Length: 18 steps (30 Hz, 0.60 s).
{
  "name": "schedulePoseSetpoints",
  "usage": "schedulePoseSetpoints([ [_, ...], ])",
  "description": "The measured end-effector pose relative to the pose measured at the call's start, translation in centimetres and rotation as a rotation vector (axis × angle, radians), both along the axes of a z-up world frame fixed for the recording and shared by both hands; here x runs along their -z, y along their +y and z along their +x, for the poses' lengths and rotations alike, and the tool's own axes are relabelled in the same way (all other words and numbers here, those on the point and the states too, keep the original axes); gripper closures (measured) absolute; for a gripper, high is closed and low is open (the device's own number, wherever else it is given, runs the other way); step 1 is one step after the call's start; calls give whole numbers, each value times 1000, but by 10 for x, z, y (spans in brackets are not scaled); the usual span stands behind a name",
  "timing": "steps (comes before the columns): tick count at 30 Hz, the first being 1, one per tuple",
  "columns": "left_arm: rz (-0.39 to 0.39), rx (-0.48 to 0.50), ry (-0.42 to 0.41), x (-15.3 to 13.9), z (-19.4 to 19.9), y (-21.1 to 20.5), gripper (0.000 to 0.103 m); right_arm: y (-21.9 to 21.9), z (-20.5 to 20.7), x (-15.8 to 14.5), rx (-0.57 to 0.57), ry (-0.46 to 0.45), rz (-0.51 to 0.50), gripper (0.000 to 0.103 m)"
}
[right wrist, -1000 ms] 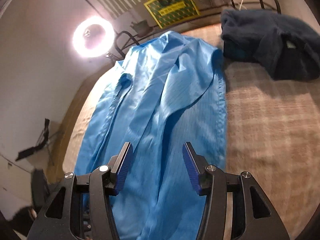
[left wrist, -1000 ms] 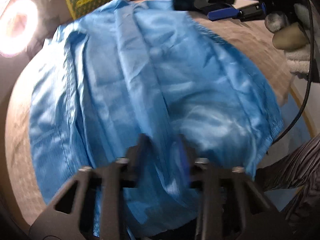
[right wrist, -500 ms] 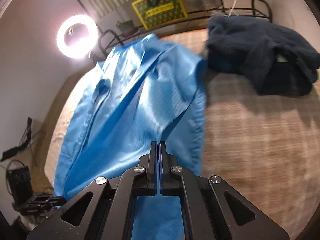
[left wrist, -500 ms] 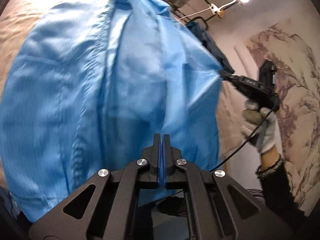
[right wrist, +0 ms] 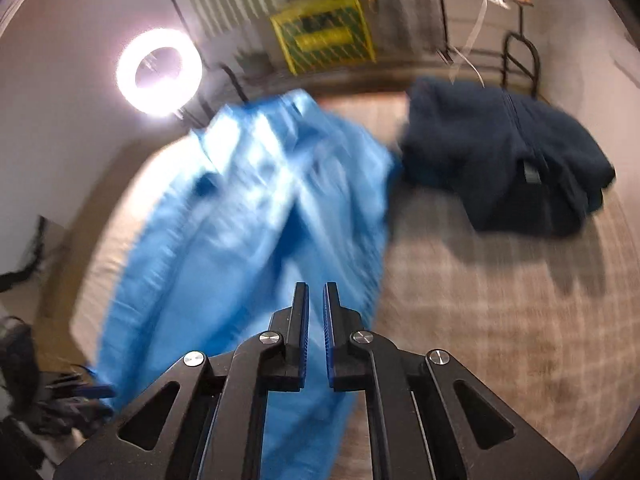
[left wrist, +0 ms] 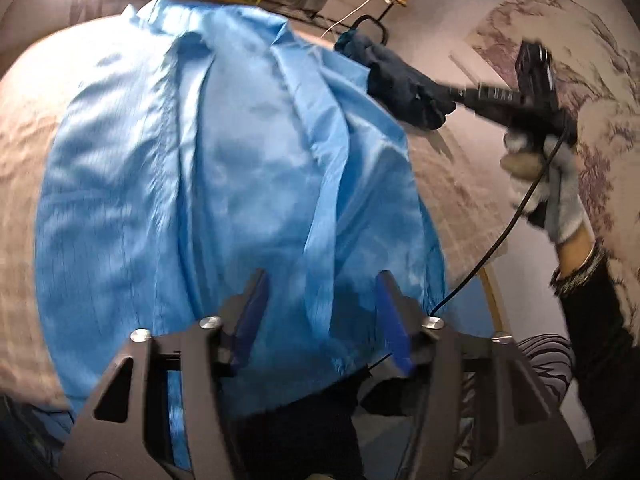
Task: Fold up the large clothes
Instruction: 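Grasp the coat hem with the left tool while the right tool lifts the coat side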
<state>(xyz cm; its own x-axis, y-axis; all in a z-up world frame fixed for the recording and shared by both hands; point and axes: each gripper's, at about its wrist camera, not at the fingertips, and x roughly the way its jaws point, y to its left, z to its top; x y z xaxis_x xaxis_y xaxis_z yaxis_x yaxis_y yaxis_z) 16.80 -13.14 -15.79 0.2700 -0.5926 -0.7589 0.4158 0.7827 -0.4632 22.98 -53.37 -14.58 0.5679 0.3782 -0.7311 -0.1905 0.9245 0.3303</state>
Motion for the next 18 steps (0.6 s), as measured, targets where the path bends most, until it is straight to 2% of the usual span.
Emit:
schedulePoseSetpoints([
  [2,15,19,6,6,6,-13,47,6,17,-14,-8,-10,24,84],
  [4,24,25,23,17,13,-20,47,10,35,-25,-5,-22,41,67],
  [6,23,28,50,32,20,-25,47,16,59,-30,-12,-14,72,66],
  [7,14,30,72,40,25,-29,55,20,74,-30,-18,2,99,66],
  [8,11,35,88,45,23,-30,71,21,87,-26,-13,16,122,66],
  [10,12,60,129,57,25,-36,94,25,119,-15,32,43,161,66],
  [13,-3,61,160,69,26,-37,100,31,170,11,78,89,236,66],
  [16,-64,48,230,78,26,-28,101,36,211,30,109,103,255,66],
  [18,-77,48,257,82,22,-23,102,37,236,47,135,126,258,66],
])
